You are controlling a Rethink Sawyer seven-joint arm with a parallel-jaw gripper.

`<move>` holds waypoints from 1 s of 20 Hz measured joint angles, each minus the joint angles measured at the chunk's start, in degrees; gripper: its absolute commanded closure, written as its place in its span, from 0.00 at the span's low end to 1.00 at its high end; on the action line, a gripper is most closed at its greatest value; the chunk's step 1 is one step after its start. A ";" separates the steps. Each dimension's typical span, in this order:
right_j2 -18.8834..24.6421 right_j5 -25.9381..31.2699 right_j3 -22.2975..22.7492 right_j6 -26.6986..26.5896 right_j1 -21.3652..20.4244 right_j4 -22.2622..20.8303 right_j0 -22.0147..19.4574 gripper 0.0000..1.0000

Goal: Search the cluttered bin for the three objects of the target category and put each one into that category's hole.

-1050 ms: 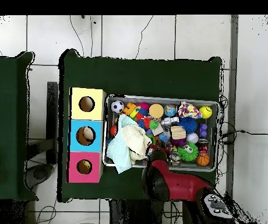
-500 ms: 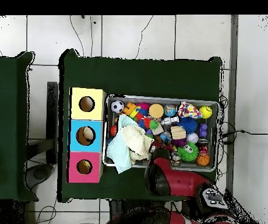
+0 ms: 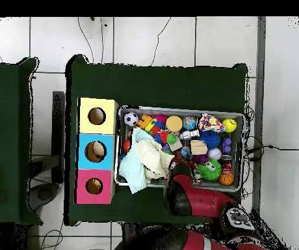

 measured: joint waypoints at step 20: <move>5.82 27.27 -2.79 0.00 -2.60 5.36 -4.83 0.00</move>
